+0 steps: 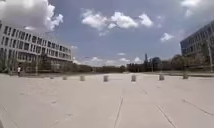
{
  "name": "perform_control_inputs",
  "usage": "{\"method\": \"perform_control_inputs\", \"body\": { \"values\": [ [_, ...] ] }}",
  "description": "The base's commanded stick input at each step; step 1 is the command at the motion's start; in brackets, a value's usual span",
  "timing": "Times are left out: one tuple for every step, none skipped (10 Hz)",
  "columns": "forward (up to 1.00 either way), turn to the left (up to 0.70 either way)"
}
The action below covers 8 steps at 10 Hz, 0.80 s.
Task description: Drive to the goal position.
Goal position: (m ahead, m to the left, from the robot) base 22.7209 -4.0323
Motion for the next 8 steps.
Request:
{"method": "perform_control_inputs", "body": {
  "values": [
    [0.70, 0.00],
    [0.70, 0.00],
    [0.70, 0.00],
    [0.70, 0.00],
    [0.70, 0.00],
    [0.70, 0.00],
    [0.70, -0.10],
    [0.70, -0.30]
  ]
}}
